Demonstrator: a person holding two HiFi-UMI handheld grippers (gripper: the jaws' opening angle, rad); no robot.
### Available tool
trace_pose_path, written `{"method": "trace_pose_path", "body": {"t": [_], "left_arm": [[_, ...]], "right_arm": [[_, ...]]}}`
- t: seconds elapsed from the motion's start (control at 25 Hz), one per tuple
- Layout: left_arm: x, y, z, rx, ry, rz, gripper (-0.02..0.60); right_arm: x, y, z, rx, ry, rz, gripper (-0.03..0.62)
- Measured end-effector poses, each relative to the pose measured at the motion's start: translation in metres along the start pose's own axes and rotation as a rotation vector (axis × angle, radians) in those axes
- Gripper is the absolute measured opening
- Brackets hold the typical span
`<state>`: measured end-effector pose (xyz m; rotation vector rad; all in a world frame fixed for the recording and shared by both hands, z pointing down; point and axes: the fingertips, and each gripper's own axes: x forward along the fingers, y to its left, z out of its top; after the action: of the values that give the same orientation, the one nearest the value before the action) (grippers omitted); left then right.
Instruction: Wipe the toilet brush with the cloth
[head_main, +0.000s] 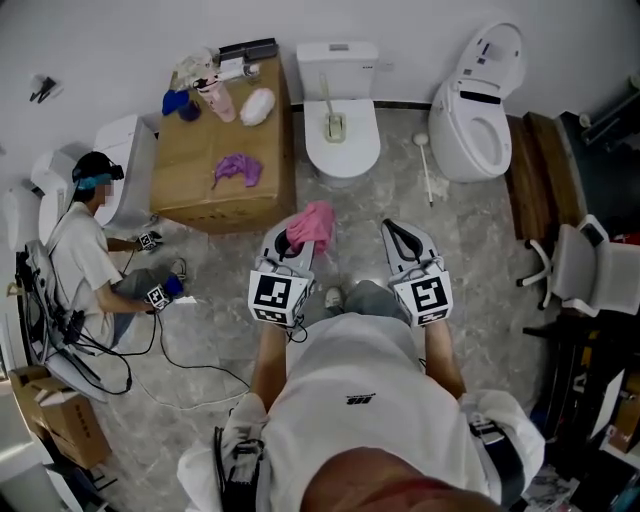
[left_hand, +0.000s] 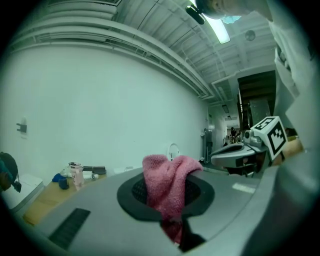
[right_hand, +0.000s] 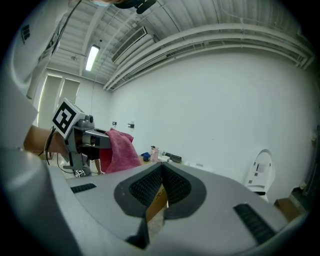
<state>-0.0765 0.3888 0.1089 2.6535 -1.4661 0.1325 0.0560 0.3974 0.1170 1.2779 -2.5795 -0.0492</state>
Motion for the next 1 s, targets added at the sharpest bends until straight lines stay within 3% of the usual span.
{"method": "trace_pose_path", "body": {"t": [0.48,1.0], "left_arm": [[0.064,0.032,0.003,-0.004,0.015,-0.002,0.051],[0.186,0.095,0.010,-0.038,0.045,0.065,0.051]], "right_arm": [[0.060,-0.045,-0.002,0.011,0.001,0.019,-0.004],[0.173,-0.142,-0.006,0.028,0.028,0.109,-0.005]]}}
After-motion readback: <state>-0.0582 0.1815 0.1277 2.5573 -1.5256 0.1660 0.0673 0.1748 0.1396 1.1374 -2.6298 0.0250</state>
